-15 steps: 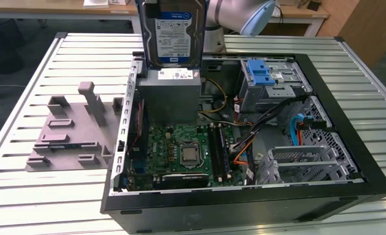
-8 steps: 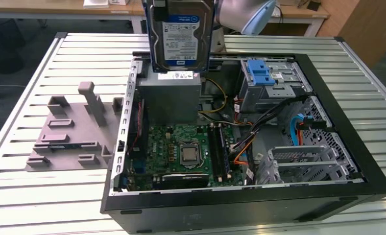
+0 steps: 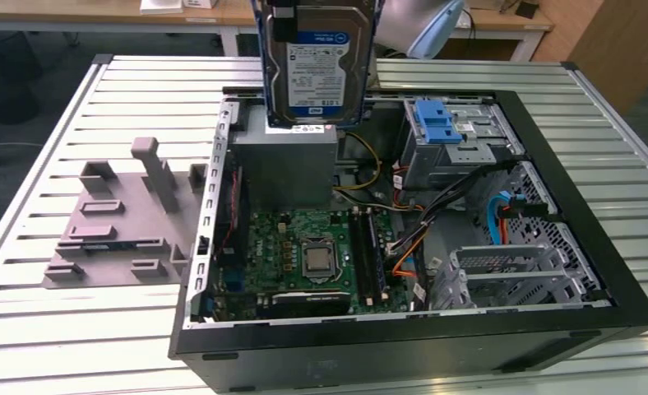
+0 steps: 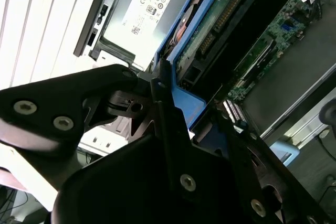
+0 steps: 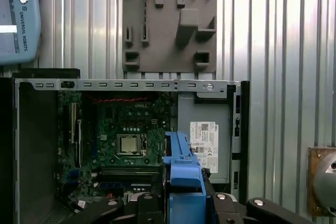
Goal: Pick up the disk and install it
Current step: 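Pick up the disk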
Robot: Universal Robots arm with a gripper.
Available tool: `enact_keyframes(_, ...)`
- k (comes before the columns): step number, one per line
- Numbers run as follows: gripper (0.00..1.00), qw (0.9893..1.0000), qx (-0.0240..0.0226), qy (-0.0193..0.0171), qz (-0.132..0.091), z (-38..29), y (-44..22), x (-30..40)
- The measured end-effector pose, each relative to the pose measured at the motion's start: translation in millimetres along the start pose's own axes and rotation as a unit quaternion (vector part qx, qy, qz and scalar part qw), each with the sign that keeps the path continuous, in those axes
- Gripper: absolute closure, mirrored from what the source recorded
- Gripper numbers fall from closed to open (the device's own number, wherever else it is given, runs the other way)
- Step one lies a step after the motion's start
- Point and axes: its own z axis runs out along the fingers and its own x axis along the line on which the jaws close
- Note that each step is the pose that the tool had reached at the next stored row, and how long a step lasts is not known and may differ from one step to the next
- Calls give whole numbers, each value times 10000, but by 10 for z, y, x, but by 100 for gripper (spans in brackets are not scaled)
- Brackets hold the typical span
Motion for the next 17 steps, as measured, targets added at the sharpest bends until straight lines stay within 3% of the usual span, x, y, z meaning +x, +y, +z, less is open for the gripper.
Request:
enact_keyframes(7, 64, 10000, -1, 2, 1, 11, -85, 61)
enact_keyframes(17, 64, 10000, 0, 18, 28, 19, -109, 185)
